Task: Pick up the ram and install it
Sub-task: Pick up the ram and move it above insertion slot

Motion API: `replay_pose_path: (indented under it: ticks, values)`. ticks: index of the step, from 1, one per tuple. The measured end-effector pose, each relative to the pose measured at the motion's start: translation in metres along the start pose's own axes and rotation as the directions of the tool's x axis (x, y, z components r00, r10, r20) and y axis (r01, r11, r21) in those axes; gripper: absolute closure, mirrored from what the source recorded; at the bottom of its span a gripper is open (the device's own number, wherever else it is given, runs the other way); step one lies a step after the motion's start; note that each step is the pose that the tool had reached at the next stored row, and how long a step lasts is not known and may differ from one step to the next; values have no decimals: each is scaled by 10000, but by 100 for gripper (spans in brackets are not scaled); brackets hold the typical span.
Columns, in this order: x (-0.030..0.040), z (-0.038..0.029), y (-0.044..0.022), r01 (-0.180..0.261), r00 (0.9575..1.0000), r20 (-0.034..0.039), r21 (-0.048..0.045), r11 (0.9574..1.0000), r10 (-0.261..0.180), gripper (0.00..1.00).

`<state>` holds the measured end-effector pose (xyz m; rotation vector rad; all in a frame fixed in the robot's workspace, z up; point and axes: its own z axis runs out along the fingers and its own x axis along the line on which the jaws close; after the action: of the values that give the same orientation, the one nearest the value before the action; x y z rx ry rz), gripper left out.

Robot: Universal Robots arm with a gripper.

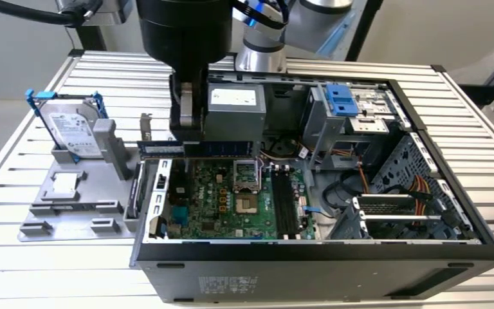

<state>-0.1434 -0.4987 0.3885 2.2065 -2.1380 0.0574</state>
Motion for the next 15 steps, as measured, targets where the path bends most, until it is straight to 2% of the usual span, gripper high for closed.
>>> replay_pose_path:
  ticks: [15]
  values:
    - [10, -6, -303, 4, 10000, 2, -42, 10000, -4, 100]
